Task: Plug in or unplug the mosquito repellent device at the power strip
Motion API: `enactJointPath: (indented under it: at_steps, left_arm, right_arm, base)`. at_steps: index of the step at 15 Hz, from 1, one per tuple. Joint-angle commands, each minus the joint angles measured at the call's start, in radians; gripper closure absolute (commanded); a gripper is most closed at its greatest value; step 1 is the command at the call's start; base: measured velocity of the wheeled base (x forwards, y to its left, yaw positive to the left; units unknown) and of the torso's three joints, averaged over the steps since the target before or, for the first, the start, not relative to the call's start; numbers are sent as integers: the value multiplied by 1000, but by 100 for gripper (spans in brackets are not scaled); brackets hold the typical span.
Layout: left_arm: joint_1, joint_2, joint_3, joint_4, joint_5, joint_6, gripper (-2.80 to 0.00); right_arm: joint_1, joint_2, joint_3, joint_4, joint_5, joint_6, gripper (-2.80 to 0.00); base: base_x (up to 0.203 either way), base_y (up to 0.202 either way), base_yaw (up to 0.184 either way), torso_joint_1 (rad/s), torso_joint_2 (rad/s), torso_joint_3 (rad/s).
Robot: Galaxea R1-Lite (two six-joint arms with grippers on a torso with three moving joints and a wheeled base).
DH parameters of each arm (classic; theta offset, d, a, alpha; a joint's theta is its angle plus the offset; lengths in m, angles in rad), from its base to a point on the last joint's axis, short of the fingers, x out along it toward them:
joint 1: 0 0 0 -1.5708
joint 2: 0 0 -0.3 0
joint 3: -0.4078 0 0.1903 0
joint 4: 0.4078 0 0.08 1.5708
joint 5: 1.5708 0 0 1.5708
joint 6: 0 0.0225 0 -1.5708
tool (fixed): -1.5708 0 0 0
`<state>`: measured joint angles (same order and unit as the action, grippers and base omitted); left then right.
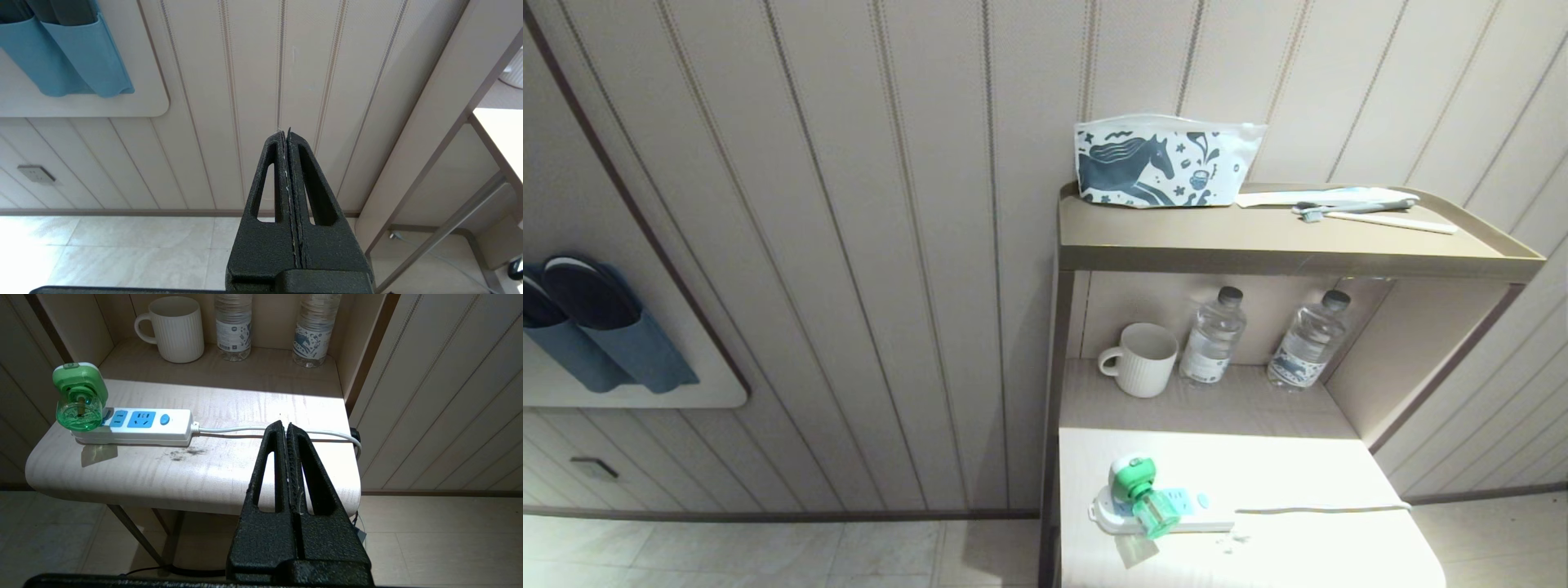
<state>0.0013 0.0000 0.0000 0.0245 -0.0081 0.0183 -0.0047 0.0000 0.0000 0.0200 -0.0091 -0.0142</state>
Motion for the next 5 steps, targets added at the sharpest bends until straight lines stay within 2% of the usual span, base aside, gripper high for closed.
enactJointPath:
  at_steps: [1,5]
  left_arm:
    - [0,2,0,0,0,2,0]
    - [0,2,0,0,0,0,0]
  right_arm:
    - [0,3,0,0,-2,2,0]
    - [0,3,0,-1,-7,12,0]
  base:
    - [0,0,0,0,0,0]
    - [0,0,0,0,0,0]
